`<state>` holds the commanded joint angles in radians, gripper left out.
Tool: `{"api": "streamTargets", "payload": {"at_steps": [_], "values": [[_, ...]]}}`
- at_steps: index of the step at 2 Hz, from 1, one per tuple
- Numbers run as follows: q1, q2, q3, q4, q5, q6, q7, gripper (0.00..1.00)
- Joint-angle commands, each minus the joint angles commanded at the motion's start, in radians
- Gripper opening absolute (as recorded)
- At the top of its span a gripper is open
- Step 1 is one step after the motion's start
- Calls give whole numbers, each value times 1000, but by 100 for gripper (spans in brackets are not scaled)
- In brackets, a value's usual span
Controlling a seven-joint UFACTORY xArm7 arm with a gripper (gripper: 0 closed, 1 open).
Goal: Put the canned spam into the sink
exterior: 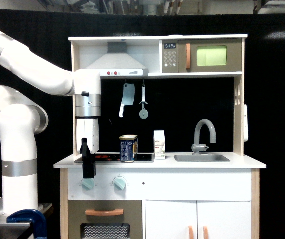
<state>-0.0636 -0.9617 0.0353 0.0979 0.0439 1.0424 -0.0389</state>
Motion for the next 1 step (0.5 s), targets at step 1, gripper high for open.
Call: {"api": "streamTargets", "payload": {"at_steps": [1], "values": [[118, -83, 2, 75, -1, 124, -112, 100]]}}
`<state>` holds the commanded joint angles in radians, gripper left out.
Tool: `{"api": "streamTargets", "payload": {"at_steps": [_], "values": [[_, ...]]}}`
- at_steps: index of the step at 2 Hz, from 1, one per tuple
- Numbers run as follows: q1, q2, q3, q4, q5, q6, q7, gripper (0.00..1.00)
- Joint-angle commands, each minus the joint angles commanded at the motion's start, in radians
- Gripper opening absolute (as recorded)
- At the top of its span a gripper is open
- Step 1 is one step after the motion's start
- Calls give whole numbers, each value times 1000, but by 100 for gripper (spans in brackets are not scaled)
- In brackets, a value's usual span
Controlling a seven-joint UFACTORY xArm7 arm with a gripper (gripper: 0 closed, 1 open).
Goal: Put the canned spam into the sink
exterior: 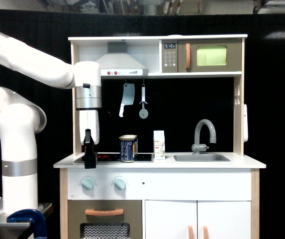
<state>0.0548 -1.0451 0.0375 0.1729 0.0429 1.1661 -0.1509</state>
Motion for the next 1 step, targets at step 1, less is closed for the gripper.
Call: {"api": "streamTargets", "payload": {"at_steps": [1], "values": [[136, 118, -44, 175, -39, 18, -239, 100]]}}
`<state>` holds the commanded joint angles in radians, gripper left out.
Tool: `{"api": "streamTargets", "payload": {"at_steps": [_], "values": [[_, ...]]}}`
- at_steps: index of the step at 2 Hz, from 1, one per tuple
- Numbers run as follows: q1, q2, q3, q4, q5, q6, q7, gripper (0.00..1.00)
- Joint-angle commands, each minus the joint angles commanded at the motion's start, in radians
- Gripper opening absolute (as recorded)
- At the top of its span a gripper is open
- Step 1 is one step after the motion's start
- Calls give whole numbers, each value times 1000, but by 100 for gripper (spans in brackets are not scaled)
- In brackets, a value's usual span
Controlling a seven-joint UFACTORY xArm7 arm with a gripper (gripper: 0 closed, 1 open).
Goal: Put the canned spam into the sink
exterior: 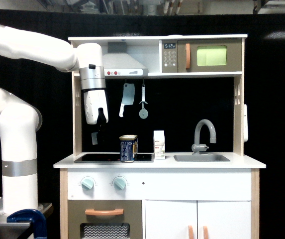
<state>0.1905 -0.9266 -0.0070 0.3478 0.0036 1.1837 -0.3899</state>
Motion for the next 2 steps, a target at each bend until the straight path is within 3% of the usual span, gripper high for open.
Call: {"api": "streamTargets", "payload": {"at_steps": [1, 2], "values": [[151, 271, -209, 156, -122, -95, -649, 100], [242, 216, -308, 119, -48, -93, -897, 100]]}}
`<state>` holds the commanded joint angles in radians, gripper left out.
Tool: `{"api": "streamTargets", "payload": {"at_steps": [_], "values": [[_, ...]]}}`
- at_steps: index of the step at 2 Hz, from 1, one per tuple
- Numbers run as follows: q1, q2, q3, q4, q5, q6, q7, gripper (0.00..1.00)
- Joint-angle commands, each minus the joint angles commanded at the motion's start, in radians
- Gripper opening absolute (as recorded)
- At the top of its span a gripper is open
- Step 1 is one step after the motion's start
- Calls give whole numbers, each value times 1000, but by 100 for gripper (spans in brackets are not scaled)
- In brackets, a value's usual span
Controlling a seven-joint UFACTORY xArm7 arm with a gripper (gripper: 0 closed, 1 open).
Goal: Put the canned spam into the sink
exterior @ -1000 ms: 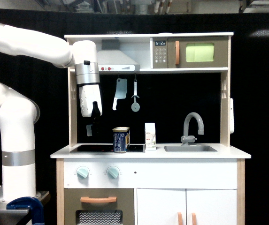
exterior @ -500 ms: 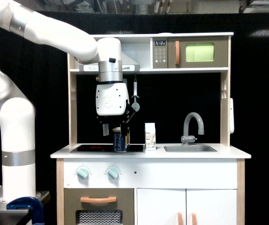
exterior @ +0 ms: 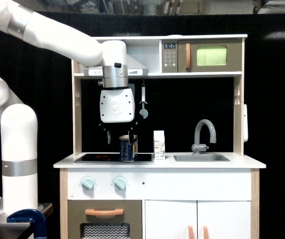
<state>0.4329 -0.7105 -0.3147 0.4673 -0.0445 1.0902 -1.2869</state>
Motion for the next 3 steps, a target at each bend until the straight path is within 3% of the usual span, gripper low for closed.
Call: {"api": "streamTargets", "payload": {"at_steps": [1, 2, 3], "values": [[62, 40, -81, 10, 130, -16, -53, 100], [133, 96, -31, 22, 224, -80, 17, 100], [170, 132, 10, 53, 257, -98, 63, 100]]}}
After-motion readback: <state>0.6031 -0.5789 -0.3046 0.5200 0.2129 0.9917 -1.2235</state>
